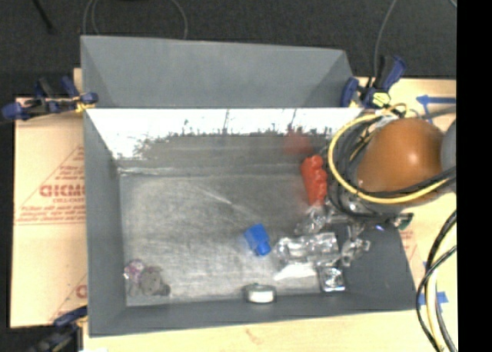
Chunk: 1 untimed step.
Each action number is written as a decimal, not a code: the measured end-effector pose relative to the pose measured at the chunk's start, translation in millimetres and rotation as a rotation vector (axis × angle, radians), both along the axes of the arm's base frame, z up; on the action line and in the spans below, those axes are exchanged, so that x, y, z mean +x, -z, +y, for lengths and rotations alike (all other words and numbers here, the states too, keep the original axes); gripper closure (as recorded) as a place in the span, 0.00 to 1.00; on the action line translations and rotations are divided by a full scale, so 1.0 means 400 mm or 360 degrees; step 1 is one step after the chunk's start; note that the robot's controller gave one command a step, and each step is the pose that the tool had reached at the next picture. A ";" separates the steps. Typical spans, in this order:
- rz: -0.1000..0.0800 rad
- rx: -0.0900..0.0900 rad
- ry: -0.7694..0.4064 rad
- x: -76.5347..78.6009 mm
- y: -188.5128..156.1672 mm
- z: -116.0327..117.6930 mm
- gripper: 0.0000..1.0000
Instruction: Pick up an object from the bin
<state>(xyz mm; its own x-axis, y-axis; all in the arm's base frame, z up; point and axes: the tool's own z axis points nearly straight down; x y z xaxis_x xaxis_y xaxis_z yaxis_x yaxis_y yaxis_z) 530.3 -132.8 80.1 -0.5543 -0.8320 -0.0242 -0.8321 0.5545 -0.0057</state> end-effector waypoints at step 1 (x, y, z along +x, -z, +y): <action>0.0012 -0.0031 -0.0218 0.045 -0.140 0.016 0.00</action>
Offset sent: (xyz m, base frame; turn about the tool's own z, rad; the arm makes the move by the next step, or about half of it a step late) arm 0.0152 0.0068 0.0524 -0.1373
